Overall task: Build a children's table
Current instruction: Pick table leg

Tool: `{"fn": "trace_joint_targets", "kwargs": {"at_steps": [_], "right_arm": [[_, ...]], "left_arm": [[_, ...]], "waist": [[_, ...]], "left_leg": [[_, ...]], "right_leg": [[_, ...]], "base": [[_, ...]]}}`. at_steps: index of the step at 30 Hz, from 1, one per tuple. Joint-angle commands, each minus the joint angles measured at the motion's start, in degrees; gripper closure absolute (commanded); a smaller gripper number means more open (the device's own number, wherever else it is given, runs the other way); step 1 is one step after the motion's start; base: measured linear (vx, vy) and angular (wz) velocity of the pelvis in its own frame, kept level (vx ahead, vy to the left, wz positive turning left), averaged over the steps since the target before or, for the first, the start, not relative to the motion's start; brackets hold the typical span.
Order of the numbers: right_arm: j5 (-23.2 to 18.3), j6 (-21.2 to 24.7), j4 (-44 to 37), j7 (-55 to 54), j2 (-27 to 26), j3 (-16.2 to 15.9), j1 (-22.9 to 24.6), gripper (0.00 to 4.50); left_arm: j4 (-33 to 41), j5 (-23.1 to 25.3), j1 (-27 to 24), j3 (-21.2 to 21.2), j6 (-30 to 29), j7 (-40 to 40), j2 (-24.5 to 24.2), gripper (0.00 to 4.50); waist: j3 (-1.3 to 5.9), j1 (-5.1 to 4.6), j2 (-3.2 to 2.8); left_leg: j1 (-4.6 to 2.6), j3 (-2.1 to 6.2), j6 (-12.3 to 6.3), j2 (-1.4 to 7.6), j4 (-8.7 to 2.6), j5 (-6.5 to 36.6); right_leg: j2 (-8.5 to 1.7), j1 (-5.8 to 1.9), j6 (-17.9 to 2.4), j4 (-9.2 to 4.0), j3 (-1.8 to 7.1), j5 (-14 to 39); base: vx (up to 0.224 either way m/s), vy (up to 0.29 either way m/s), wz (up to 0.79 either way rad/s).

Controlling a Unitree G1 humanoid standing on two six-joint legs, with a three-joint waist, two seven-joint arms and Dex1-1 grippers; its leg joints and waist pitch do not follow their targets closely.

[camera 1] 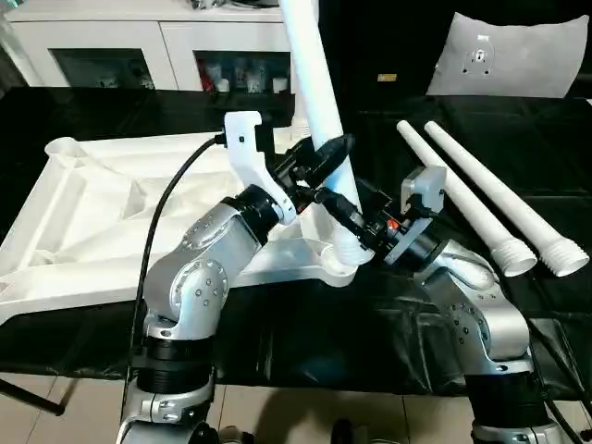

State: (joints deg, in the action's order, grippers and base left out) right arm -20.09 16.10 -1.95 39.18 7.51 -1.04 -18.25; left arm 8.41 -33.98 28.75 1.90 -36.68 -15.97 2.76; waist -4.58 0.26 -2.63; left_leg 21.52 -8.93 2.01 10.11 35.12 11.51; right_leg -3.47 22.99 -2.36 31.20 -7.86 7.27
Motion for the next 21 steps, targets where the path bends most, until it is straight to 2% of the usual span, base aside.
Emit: {"fn": "trace_joint_targets", "kwargs": {"at_steps": [1, 3, 5, 7, 8, 10, 15, 16, 17, 20, 21], "right_arm": [[0.03, 1.02, 0.33, 0.91, 0.38, -2.27, -0.35, 1.93], [-1.73, 2.62, -0.06, 1.77, 0.62, -1.92, -0.55, 1.87], [-3.58, 4.12, -0.81, 2.16, 1.06, -0.78, -0.95, 1.54], [-4.13, 4.69, -1.13, 2.07, 1.15, -0.26, -1.10, 1.45], [-6.17, 6.44, -1.39, 2.35, 1.87, 1.55, -1.58, 1.33], [-7.32, 7.42, -1.43, 2.49, 2.28, 2.56, -1.88, 1.05], [-9.51, 10.15, 0.07, 2.52, 5.30, 5.72, -4.05, 0.70], [-10.54, 12.16, 0.11, 2.86, 6.32, 6.23, -4.59, 0.70], [-11.19, 13.44, 0.03, 3.25, 6.97, 6.42, -4.87, 0.45], [-13.08, 18.06, 0.20, 8.03, 10.97, 5.32, -6.18, 0.26], [-13.15, 18.23, 0.18, 8.30, 11.15, 5.22, -6.20, 0.26]], "left_arm": [[0.56, 0.01, 2.21, 2.43, 0.41, 1.50, 0.12, 2.53], [0.24, -0.89, 2.45, 3.23, 0.03, 1.63, 0.19, 2.53], [-0.09, -2.03, 2.54, 3.89, -0.64, 1.05, -0.53, 2.53], [-0.14, -2.35, 2.51, 4.01, -0.82, 0.78, -0.97, 2.53], [-0.40, -3.25, 2.62, 4.36, -1.51, -0.41, -2.27, 2.53], [-0.49, -3.73, 2.68, 4.57, -1.94, -1.00, -2.83, 2.53], [-0.59, -4.29, 3.02, 4.70, -3.52, -4.08, -5.53, 2.53], [-0.49, -4.27, 2.97, 4.14, -3.80, -5.62, -6.68, 2.53], [-0.45, -4.19, 2.94, 3.75, -3.85, -6.52, -7.38, 2.60], [0.51, -4.67, 2.78, 1.73, -2.79, -12.37, -10.69, 2.63], [0.60, -4.71, 2.76, 1.64, -2.74, -12.65, -10.81, 2.63]], "waist": [[5.01, 0.15, 0.83], [5.00, 0.11, 0.87], [5.00, 0.18, 0.89], [5.02, 0.17, 0.83], [5.10, 0.18, 0.85], [5.13, 0.24, 0.80], [5.07, 0.51, 0.82], [5.06, 0.54, 0.80], [5.07, 0.60, 0.83], [5.04, 0.69, 0.80], [4.96, 0.68, 0.82]], "left_leg": [[-0.20, 0.83, -6.77, 2.85, -3.40, 4.49], [-0.20, 0.77, -6.89, 2.75, -3.37, 4.58], [-0.28, 0.77, -6.82, 2.74, -3.37, 4.99], [-0.26, 0.87, -6.71, 2.82, -3.39, 4.72], [-0.31, 0.89, -6.67, 2.86, -3.36, 4.56], [-0.38, 0.88, -6.83, 2.86, -3.34, 4.34], [-0.47, 0.78, -6.84, 2.81, -3.27, 3.40], [-0.49, 0.75, -6.79, 2.78, -3.26, 3.52], [-0.50, 0.77, -6.75, 2.71, -3.25, 3.44], [-0.55, 0.75, -6.53, 2.55, -3.24, 4.28], [-0.48, 0.72, -6.59, 2.55, -3.24, 4.23]], "right_leg": [[-4.81, -3.81, -4.93, -3.42, 3.20, 19.89], [-4.78, -3.85, -4.89, -3.48, 3.15, 20.17], [-4.79, -3.87, -4.50, -3.61, 3.10, 21.29], [-4.71, -3.83, -4.45, -3.51, 3.09, 20.95], [-4.74, -3.81, -4.44, -3.46, 3.11, 20.64], [-4.70, -3.79, -4.56, -3.32, 3.17, 20.29], [-4.73, -3.67, -4.96, -3.17, 3.26, 19.86], [-4.74, -3.66, -4.95, -3.19, 3.24, 20.16], [-4.66, -3.70, -4.72, -3.19, 3.25, 20.52], [-4.66, -3.83, -4.25, -3.31, 3.24, 21.82], [-4.65, -3.77, -4.29, -3.30, 3.25, 21.86]], "base": [[0.000, 0.000, 0.00], [0.000, 0.000, 0.00], [0.000, 0.000, 0.00], [0.000, 0.000, 0.00], [0.000, 0.000, 0.00], [0.000, 0.000, 0.00], [0.000, 0.000, 0.00], [0.000, 0.000, 0.00], [0.000, 0.000, 0.00], [0.000, 0.000, 0.00], [0.000, 0.000, 0.00]]}}
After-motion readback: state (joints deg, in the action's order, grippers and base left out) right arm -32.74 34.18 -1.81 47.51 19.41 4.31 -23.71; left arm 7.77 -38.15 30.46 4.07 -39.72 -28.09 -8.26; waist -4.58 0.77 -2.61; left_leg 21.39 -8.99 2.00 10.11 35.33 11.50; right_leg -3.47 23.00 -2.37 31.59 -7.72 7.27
